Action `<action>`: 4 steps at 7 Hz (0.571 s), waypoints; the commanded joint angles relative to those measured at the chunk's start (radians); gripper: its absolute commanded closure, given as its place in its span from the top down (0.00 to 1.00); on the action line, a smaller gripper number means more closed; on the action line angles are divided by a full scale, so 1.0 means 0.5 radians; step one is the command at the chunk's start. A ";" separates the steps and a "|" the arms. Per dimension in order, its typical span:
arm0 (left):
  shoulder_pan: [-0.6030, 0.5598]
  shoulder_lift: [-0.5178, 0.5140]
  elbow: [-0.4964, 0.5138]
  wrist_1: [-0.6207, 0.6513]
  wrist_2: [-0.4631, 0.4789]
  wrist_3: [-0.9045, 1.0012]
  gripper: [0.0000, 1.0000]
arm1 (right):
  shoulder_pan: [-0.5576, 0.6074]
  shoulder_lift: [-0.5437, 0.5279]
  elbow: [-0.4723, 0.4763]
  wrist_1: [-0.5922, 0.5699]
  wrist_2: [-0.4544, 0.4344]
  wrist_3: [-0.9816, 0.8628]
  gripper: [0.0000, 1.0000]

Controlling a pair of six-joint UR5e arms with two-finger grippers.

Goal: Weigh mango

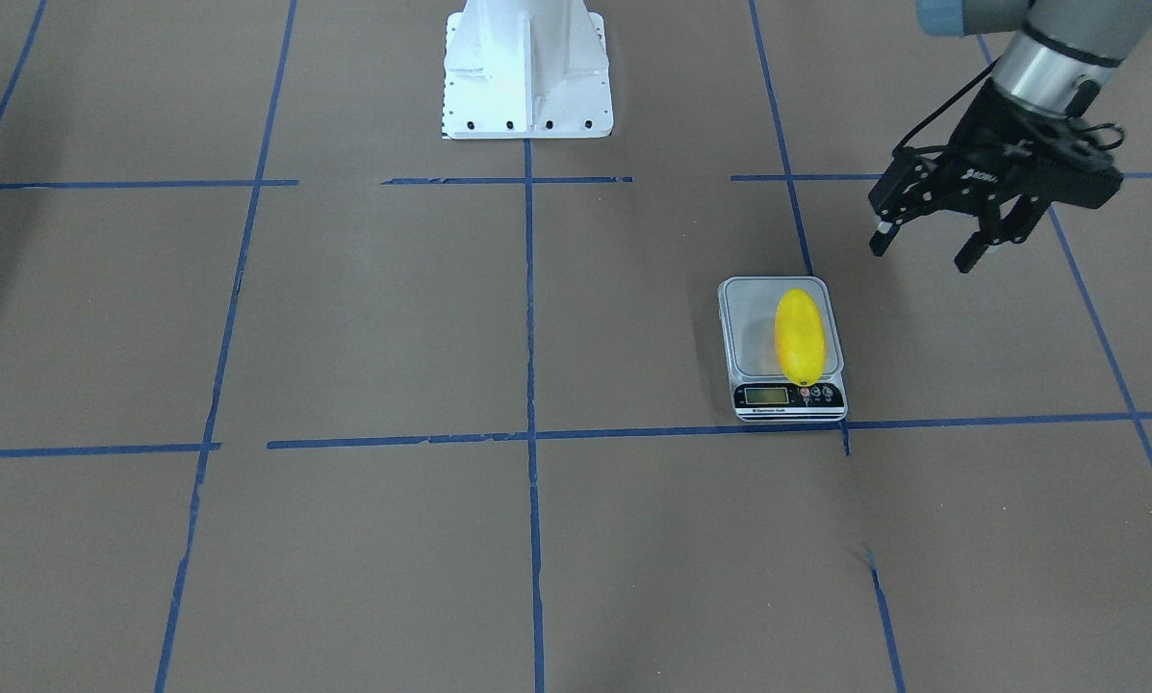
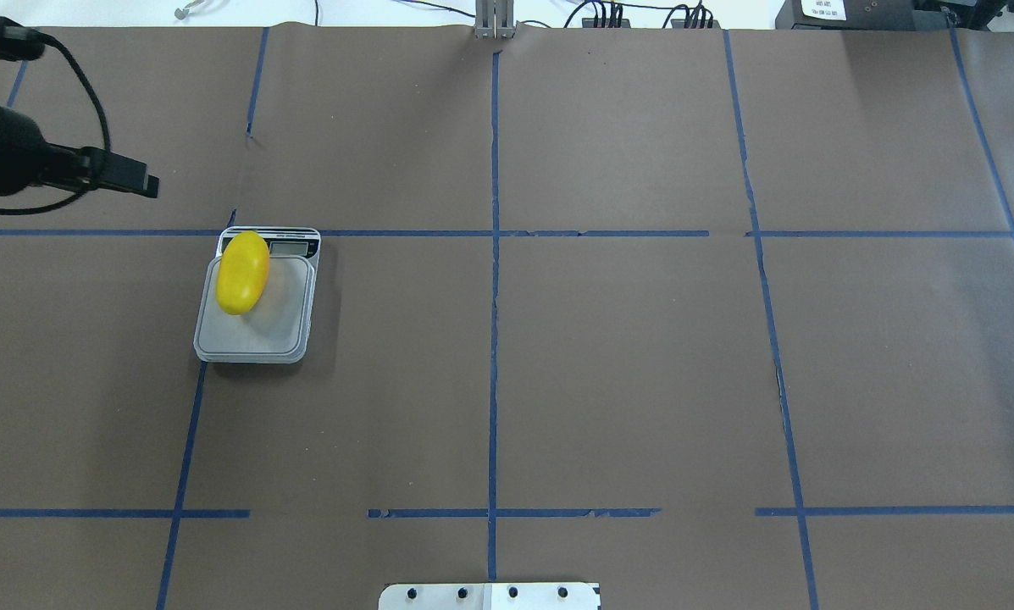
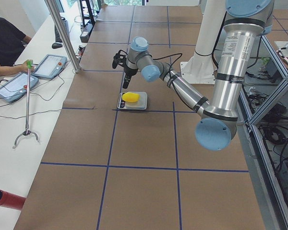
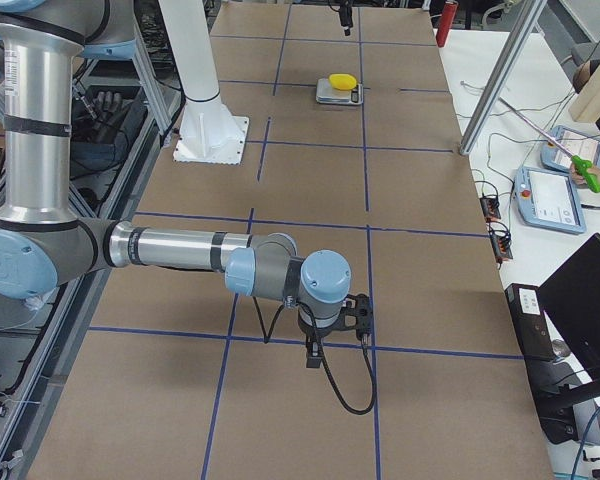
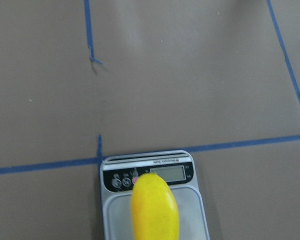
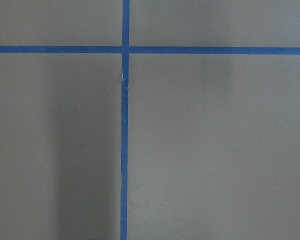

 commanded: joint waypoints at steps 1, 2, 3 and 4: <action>-0.398 0.035 -0.027 0.380 -0.167 0.711 1.00 | 0.000 0.000 0.001 0.000 0.000 0.000 1.00; -0.479 0.078 0.128 0.448 -0.246 0.958 1.00 | 0.000 0.000 -0.002 0.000 0.000 0.000 1.00; -0.649 0.142 0.418 0.410 -0.302 1.282 1.00 | 0.000 0.000 -0.002 0.000 0.000 0.000 1.00; -0.849 0.143 0.746 0.385 -0.378 1.687 1.00 | 0.000 0.000 0.001 0.000 0.000 0.000 1.00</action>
